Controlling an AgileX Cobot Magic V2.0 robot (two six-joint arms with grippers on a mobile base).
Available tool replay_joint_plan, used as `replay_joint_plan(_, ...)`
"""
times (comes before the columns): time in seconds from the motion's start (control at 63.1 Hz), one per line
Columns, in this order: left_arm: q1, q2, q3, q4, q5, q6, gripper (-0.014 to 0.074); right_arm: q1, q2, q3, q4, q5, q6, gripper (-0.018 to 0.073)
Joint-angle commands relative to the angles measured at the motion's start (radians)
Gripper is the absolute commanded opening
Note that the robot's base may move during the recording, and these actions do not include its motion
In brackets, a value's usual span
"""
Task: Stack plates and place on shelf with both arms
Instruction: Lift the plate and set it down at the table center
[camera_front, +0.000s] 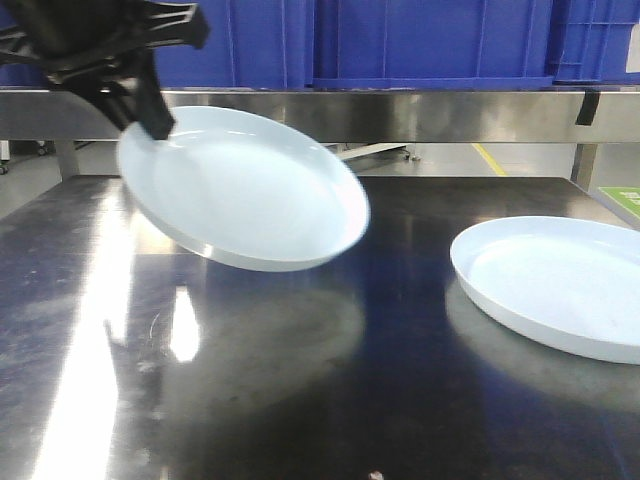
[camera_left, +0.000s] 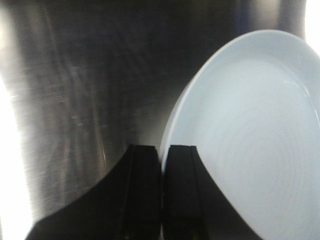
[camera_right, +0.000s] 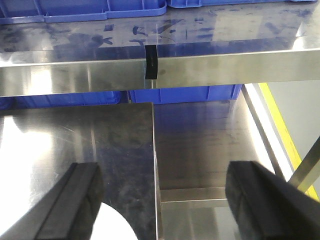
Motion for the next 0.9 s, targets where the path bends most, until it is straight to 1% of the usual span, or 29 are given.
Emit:
replay_joint_plan(0.0, -0.037, -0.02, -0.036, -0.019, -0.07, 0.0, 0.009, 0.001, -0.009, -0.039, 0.001, -0.071, 0.002, 0.0613)
replay_joint_plan(0.143, -0.066, 0.011, -0.036, -0.035, -0.08, 0.0, 0.009, 0.001, -0.009, -0.039, 0.001, -0.061, 0.002, 0.0613)
replay_joint_plan(0.333, -0.07, 0.038, -0.036, -0.032, -0.084, 0.0, 0.0091, 0.001, -0.009, -0.039, 0.001, -0.057, 0.002, 0.0613)
replay_joint_plan(0.396, -0.07, 0.044, -0.036, -0.029, -0.082, 0.0, 0.0111, 0.001, -0.009, -0.039, 0.001, -0.057, 0.002, 0.0613)
replay_joint_plan(0.444, -0.07, 0.048, -0.036, -0.029, -0.078, 0.0, 0.0149, 0.001, -0.009, -0.039, 0.001, -0.057, 0.002, 0.0613)
replay_joint_plan(0.523, -0.07, 0.051, -0.036, -0.029, -0.074, 0.0, 0.027, 0.001, -0.009, -0.039, 0.001, -0.056, 0.002, 0.0613)
replay_joint_plan(0.555, -0.07, 0.052, -0.036, -0.029, -0.072, 0.0, 0.0327, 0.001, -0.009, -0.039, 0.001, -0.056, 0.002, 0.0613)
replay_joint_plan(0.571, -0.07, 0.053, -0.036, -0.026, -0.072, 0.0, 0.037, 0.001, -0.009, -0.039, 0.001, -0.056, 0.002, 0.0613)
replay_joint_plan(0.618, -0.07, 0.055, -0.036, -0.026, -0.072, 0.0, 0.0449, 0.001, -0.009, -0.039, 0.001, -0.056, 0.002, 0.0613)
replay_joint_plan(0.682, -0.07, 0.054, -0.036, -0.026, -0.07, 0.0, 0.0527, 0.001, -0.009, -0.039, 0.001, -0.056, 0.002, 0.0613)
replay_joint_plan(0.698, -0.07, 0.054, -0.036, -0.026, -0.07, 0.0, 0.0536, 0.001, -0.009, -0.039, 0.001, -0.056, 0.002, 0.0613)
replay_joint_plan(0.745, -0.07, 0.054, -0.036, -0.024, -0.069, 0.0, 0.054, 0.001, -0.009, -0.039, 0.001, -0.055, 0.002, 0.0613)
replay_joint_plan(0.809, -0.07, 0.054, -0.04, -0.023, -0.065, 0.0, 0.0521, 0.001, -0.009, -0.039, 0.001, -0.052, 0.002, 0.0613)
replay_joint_plan(0.856, -0.07, 0.054, -0.046, -0.023, -0.06, 0.0, 0.049, 0.001, -0.009, -0.039, 0.001, -0.048, 0.002, 0.0613)
replay_joint_plan(0.888, -0.07, 0.053, -0.053, -0.023, -0.055, 0.0, 0.0448, 0.001, -0.009, -0.039, 0.001, -0.047, 0.002, 0.0613)
